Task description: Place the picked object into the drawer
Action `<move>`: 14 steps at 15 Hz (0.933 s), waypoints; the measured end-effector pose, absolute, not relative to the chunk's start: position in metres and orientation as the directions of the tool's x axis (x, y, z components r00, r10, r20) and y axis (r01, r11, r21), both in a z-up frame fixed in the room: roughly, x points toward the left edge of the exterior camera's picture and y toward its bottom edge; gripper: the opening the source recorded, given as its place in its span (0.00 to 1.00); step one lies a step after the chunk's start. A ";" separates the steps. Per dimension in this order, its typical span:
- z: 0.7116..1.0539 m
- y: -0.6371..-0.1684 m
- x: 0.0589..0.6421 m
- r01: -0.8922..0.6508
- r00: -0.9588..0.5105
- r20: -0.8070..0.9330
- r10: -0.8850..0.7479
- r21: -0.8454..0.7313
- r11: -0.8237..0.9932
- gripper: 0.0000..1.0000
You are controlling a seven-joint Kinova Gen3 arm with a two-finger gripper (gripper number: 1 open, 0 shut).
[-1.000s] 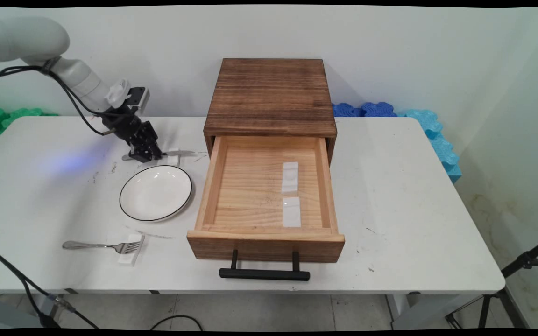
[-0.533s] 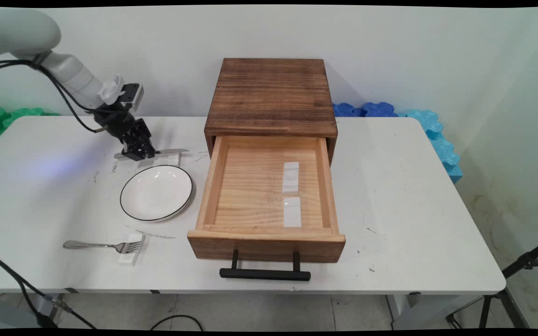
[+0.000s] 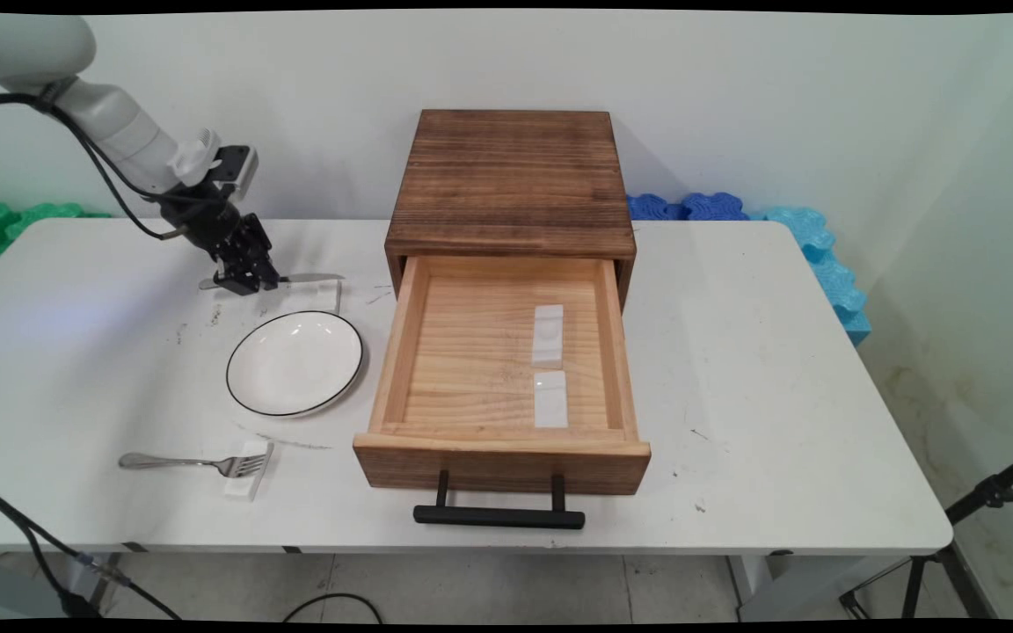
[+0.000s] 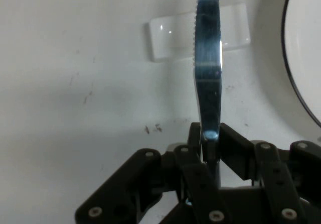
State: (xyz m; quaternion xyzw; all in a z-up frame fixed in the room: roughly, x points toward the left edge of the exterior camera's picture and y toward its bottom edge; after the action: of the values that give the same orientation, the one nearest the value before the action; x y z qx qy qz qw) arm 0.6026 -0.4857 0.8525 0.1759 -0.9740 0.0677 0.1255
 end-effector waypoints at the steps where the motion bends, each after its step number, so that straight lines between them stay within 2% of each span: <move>1: 0.856 -0.484 0.601 -0.358 -0.908 0.265 -0.325 -0.087 0.930 0.00; 14: 0.928 -0.432 0.536 -0.337 -0.914 0.270 -0.303 -0.089 0.937 0.00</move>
State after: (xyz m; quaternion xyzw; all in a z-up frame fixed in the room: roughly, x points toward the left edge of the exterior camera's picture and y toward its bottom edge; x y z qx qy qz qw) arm 0.5364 -0.4323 0.9279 0.1637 -0.9760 0.0670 0.1269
